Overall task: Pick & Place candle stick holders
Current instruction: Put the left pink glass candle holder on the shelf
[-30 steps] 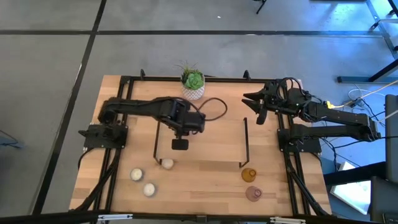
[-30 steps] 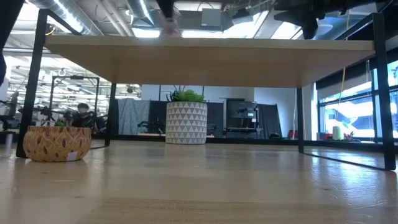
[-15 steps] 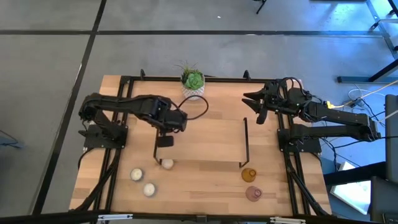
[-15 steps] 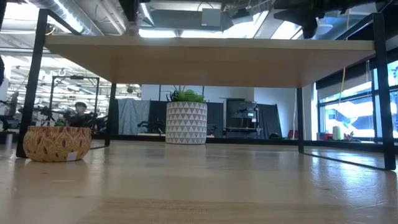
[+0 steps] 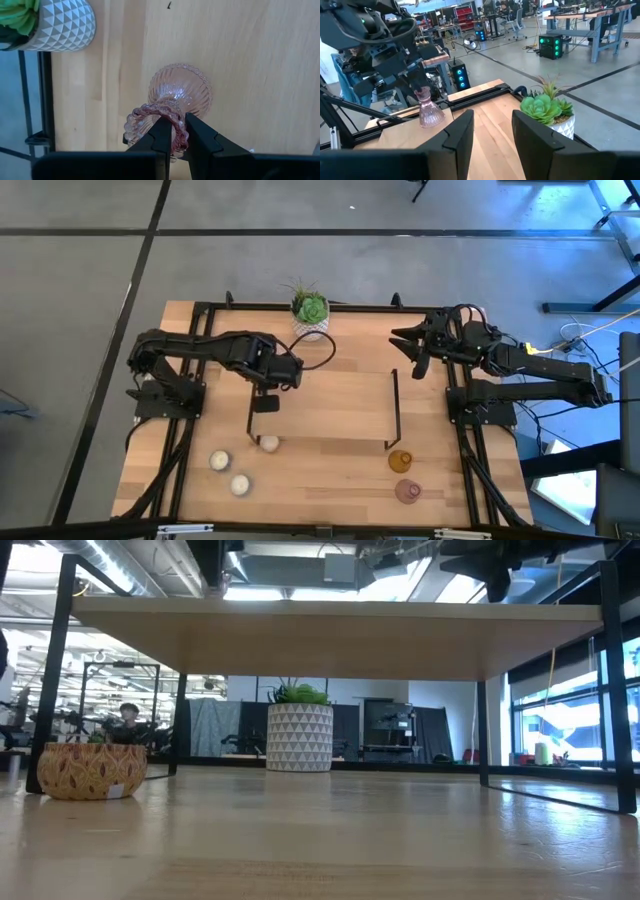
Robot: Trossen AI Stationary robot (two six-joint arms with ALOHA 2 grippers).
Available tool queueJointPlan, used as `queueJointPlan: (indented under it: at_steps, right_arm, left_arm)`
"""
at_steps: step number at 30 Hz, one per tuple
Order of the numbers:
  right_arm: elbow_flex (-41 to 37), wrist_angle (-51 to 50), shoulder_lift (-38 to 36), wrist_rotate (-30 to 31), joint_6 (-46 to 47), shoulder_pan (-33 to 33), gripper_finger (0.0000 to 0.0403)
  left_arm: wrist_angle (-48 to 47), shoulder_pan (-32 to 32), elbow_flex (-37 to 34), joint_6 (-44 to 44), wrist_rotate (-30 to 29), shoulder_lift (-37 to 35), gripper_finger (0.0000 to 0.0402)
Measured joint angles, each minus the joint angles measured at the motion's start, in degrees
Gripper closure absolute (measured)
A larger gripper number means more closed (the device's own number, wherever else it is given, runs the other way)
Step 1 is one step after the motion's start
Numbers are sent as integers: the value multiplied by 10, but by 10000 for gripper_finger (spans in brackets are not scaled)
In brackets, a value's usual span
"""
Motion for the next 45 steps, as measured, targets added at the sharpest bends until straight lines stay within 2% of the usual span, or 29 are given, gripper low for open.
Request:
queueJointPlan:
  at_steps: [13, 18, 26, 35, 45]
  right_arm:
    - [0, 6, 7, 2, 0, 0, 265]
    - [0, 8, 7, 2, 0, 0, 265]
    - [0, 8, 7, 1, 0, 0, 265]
    - [0, 9, 7, 1, 0, 0, 265]
    - [0, 9, 7, 1, 0, 0, 265]
  left_arm:
    - [0, 0, 0, 5, 1, 2, 372]
    - [0, 0, 0, 5, -2, 2, 356]
    - [0, 0, 0, 0, 1, 2, 364]
    - [0, 0, 0, 0, -2, 2, 333]
    - [0, 0, 0, -2, -2, 2, 332]
